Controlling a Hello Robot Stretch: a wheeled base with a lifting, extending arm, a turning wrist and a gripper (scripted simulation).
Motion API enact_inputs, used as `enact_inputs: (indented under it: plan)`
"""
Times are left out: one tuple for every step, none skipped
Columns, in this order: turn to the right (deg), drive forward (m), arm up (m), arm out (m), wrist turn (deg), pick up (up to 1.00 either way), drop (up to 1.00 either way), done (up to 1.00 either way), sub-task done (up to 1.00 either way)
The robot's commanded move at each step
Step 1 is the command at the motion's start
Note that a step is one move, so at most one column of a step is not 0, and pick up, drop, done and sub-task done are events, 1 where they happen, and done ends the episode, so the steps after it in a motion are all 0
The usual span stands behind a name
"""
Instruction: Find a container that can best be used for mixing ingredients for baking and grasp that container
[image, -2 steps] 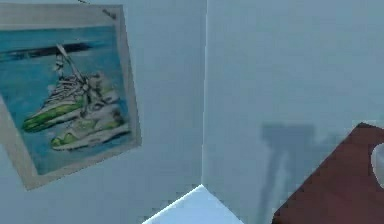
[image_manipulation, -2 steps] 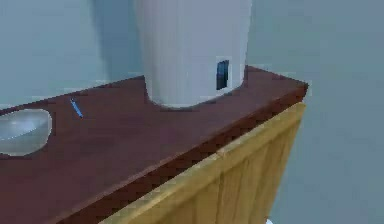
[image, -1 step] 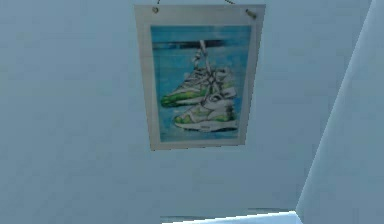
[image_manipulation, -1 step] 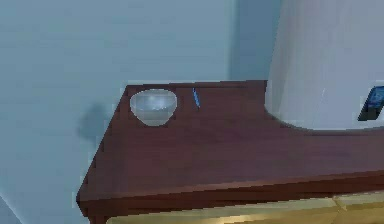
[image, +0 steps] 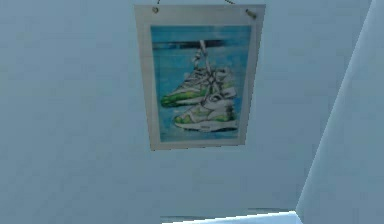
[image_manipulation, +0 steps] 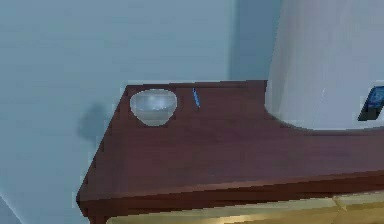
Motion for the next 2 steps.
enact_inputs:
  plan:
    - [0.0, 0.00, 0.38, 0.00, 0.0, 0.00, 0.00, 0.00, 0.00]
    - [0.0, 0.00, 0.00, 0.20, 0.0, 0.00, 0.00, 0.00, 0.00]
